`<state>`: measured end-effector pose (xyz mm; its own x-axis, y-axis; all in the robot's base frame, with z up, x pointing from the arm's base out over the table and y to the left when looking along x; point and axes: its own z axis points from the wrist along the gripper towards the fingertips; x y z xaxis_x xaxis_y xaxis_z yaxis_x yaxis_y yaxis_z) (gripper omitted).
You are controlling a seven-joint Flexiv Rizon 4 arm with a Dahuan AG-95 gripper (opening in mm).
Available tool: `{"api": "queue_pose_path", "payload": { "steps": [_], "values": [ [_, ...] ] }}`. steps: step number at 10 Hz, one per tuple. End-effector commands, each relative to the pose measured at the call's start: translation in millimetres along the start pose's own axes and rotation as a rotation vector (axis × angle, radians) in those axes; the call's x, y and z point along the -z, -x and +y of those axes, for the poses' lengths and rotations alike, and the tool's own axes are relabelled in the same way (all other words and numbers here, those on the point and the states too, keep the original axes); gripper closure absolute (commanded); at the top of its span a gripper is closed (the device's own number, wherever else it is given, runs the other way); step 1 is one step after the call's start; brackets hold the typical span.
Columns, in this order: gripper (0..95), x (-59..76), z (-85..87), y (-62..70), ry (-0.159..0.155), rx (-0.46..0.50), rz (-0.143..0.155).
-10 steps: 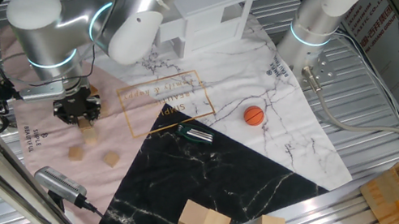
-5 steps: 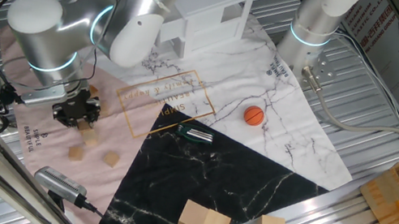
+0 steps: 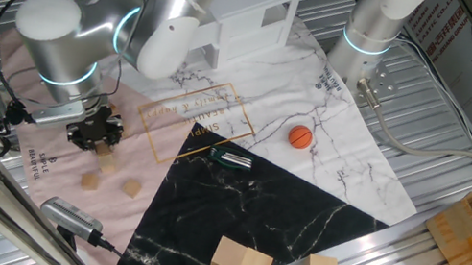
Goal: Stack the blocks into a pyramid shape
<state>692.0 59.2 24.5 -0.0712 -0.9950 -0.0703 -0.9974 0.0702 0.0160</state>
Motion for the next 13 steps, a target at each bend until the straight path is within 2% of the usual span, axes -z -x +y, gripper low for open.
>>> {"api": "queue_pose_path", "payload": {
  "steps": [1,13],
  "values": [
    [95.0,-0.9,-1.9,1.2,0.004,0.001,0.001],
    [95.0,-3.9,-4.1,4.3,-0.003,0.019,0.009]
  ]
}}
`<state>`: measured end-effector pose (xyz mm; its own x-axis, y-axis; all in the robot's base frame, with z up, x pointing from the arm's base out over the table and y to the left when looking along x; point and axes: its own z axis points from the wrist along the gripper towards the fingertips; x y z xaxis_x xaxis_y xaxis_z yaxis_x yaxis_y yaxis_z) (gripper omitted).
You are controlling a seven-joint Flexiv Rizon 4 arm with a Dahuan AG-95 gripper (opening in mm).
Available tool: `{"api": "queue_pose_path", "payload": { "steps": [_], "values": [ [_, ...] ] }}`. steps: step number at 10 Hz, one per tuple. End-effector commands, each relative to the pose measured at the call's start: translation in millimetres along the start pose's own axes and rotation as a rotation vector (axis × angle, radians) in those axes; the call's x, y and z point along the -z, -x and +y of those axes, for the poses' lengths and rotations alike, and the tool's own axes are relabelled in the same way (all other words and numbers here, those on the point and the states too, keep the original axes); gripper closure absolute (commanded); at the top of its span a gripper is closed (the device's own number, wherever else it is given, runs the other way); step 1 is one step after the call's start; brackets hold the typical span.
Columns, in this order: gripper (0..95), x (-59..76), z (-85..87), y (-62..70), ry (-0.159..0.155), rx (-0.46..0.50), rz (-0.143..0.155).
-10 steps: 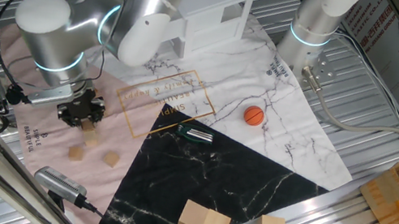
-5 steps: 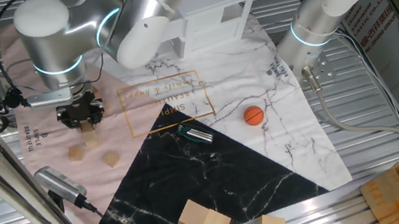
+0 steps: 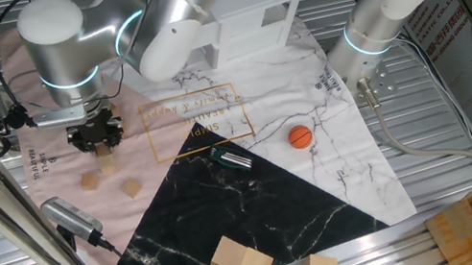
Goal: Stack the blocks into a pyramid shape
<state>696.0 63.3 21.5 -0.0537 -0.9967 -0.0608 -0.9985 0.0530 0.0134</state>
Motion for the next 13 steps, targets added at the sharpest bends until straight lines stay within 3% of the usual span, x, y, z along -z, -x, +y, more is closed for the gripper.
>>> {"api": "queue_pose_path", "payload": {
  "steps": [1,2,4,5,6,10,13],
  "values": [
    [95.0,-0.7,-0.4,0.1,-0.001,0.003,0.0],
    [95.0,-0.7,-0.4,0.1,-0.001,0.006,0.001],
    [57.0,-0.9,-0.6,0.4,-0.007,0.017,0.005],
    [57.0,-1.1,-0.9,0.6,-0.008,0.022,0.006],
    [38.0,-2.0,-1.8,1.4,-0.013,0.033,0.002],
    [38.0,-3.7,-3.0,3.3,-0.008,0.028,0.002],
    [38.0,3.2,1.6,6.2,-0.002,0.016,0.008]
  ]
}}
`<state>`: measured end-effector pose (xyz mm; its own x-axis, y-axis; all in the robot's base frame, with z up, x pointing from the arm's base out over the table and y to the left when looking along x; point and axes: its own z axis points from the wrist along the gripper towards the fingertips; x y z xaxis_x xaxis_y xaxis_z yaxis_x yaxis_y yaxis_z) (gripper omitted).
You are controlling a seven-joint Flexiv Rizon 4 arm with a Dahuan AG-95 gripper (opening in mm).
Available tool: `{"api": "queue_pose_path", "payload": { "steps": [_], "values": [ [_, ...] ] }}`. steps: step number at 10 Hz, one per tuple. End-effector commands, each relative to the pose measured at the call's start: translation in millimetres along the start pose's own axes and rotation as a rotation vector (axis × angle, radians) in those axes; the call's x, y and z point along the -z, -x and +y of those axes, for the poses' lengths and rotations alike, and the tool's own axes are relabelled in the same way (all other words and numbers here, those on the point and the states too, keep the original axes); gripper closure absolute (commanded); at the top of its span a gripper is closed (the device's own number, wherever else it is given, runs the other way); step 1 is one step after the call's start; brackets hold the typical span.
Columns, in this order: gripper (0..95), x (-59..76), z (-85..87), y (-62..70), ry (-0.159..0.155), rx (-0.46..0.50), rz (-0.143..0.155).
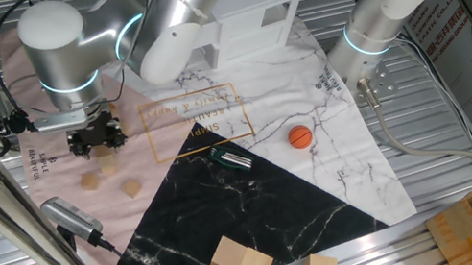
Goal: Stack the blocks into a pyramid shape
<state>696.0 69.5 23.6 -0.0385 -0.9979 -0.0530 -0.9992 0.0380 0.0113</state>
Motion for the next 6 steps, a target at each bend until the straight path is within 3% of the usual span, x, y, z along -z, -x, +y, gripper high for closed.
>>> {"api": "queue_pose_path", "payload": {
  "steps": [1,6],
  "values": [
    [38.0,4.1,2.4,1.1,0.001,0.001,0.0],
    [38.0,23.6,10.9,9.9,0.001,-0.022,0.004]
  ]
}}
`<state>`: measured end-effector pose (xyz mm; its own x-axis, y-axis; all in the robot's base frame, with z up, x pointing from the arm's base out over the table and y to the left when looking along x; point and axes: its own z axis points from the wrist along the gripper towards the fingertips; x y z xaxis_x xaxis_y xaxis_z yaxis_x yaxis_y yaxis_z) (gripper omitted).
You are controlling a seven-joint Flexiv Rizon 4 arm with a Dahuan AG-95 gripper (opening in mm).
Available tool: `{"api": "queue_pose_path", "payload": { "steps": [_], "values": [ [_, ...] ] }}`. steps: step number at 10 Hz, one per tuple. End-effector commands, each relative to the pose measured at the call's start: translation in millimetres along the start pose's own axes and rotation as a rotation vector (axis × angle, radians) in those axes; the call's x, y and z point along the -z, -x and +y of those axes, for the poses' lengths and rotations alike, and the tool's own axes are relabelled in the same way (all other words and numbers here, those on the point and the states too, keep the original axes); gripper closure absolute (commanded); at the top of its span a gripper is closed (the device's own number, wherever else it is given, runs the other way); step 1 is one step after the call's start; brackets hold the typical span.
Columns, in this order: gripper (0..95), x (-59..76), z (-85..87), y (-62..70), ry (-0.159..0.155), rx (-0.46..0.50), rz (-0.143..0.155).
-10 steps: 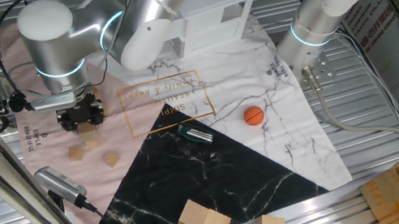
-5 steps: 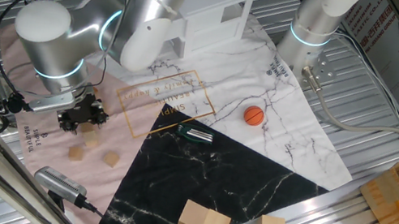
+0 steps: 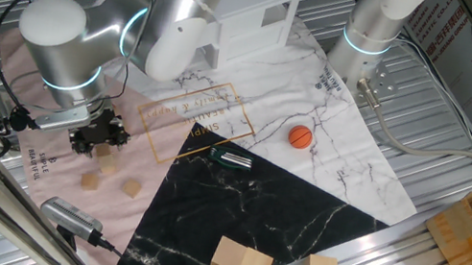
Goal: Stack the blocks into a pyramid shape
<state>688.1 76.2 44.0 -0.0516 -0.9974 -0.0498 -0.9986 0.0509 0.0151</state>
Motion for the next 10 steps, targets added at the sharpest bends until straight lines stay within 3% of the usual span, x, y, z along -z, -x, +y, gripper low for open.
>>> {"api": "queue_pose_path", "payload": {
  "steps": [1,3,4,10],
  "values": [
    [38.0,7.4,4.2,4.6,-0.008,-0.013,0.005],
    [38.0,10.3,7.7,0.8,-0.011,-0.031,0.035],
    [57.0,12.3,10.5,-2.4,-0.013,-0.036,0.042],
    [57.0,18.0,18.6,-10.8,-0.016,-0.035,0.043]
  ]
}}
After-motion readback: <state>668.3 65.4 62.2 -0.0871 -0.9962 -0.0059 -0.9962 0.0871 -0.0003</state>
